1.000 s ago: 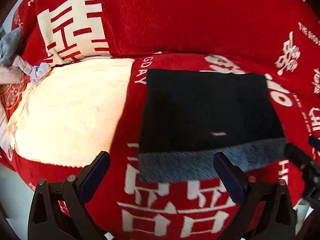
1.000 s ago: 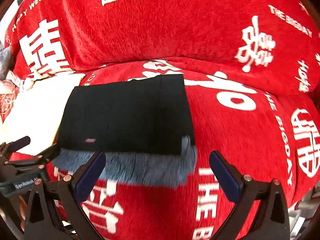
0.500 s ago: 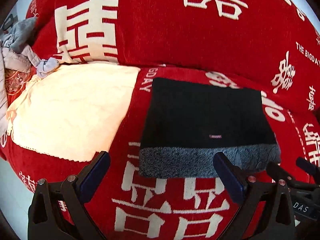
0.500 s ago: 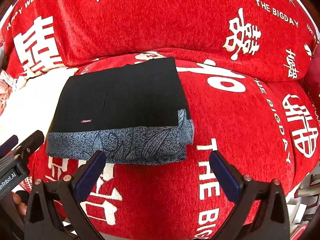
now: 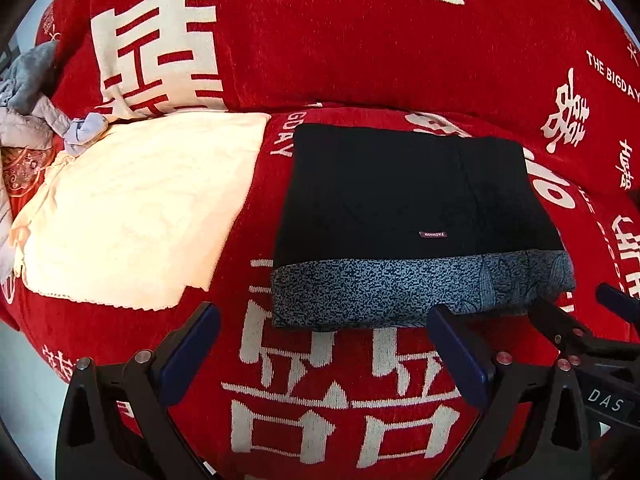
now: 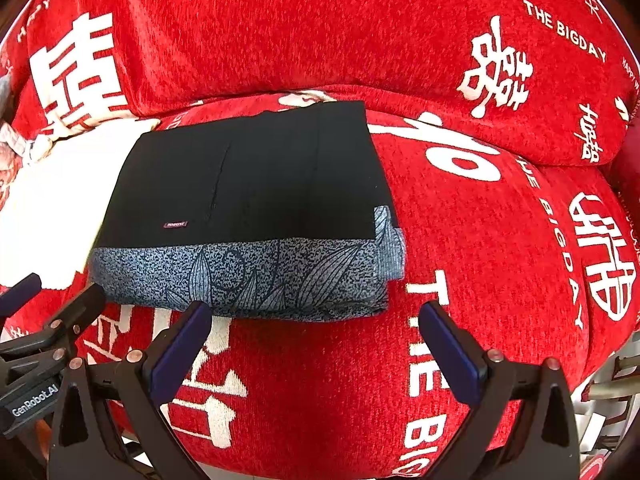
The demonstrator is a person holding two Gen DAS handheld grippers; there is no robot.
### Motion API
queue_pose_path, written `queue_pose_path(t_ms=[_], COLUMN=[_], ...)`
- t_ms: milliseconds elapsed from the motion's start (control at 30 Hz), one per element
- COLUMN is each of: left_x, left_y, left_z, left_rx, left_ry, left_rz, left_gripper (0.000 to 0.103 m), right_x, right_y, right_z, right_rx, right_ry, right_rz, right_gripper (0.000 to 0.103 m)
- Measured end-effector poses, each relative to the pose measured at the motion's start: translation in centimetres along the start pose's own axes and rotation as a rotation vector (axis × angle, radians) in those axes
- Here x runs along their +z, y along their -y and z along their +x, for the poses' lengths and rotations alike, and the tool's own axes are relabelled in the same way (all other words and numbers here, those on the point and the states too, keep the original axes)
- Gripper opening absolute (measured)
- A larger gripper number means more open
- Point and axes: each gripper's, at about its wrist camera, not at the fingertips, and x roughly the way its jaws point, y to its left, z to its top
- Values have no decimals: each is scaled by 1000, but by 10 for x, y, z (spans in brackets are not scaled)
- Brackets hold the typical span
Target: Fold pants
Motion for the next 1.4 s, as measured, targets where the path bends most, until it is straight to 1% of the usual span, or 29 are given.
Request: queue_pose_path(t_ms=[133, 300, 433, 567, 833, 1033, 1233, 1400], left_x=[0, -1, -2, -3, -8, -8, -7, -8], left_y=[-2, 0, 3, 6, 4, -1, -1, 2], left_z=[6, 8, 8, 11, 12, 10, 10, 8], left_rx=[-15, -9, -15, 20, 3, 18, 12, 23], left_ry=[-20, -13, -8, -15, -33, -14, -21, -7], left_rz=[-5, 26, 32, 39, 15, -7, 0, 17], left_gripper=[103, 103, 103, 103, 103, 103, 103, 103], right_x=[0, 1, -1, -3, -3, -5, -3, -2], right_y=[-2, -5, -3, -1, -2, -8, -8, -6], right_z=[3, 5, 6, 9, 11, 8, 6, 4], right_rx=[-8, -20, -18, -22, -39, -39, -42, -38], right_ry=[-4, -7, -9, -16, -19, -14, -7, -1], right_rz=[-8, -3, 7, 3, -10, -24, -25, -26], right_gripper=[103, 103, 103, 103, 103, 103, 103, 103])
